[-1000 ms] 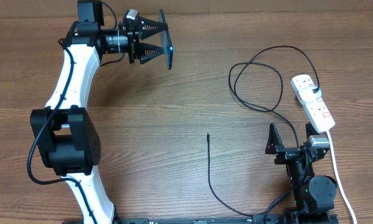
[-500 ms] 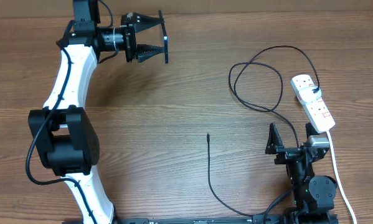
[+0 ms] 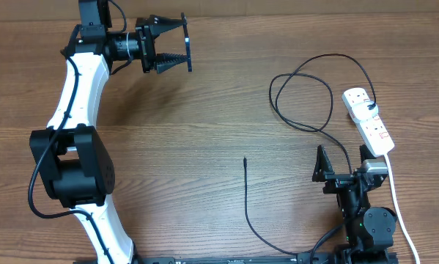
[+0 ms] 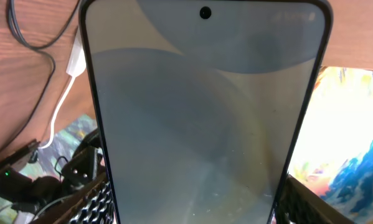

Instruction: Plug charger to phone and switch on socket

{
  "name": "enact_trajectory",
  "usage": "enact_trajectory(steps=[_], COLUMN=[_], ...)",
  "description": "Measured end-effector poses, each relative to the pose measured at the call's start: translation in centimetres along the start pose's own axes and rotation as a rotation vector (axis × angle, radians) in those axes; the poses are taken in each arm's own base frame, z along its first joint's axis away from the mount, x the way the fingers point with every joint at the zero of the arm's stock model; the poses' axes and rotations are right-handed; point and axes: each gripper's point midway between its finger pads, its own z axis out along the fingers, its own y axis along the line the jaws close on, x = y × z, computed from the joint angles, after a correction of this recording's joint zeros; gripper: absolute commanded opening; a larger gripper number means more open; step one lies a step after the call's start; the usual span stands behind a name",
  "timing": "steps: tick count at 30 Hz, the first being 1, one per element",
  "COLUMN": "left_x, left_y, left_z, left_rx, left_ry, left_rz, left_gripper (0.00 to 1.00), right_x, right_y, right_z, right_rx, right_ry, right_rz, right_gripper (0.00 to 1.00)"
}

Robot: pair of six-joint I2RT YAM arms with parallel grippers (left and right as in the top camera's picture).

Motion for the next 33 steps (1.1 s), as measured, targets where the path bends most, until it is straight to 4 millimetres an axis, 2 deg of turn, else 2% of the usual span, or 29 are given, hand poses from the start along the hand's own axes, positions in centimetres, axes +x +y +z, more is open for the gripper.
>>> enact_trajectory(steps=[33], left_x=[0.37], left_y=[-0.09], left_z=[0.00], left_rx=[0.005], left_ry=[0.022], left_rz=[-0.054], left_gripper=[0.04], right_x=[0.01], right_y=[-0.01], right_z=[0.00], right_rx=[0.000], right_ry=[0.000], right_rz=[0.000], right_gripper=[1.00])
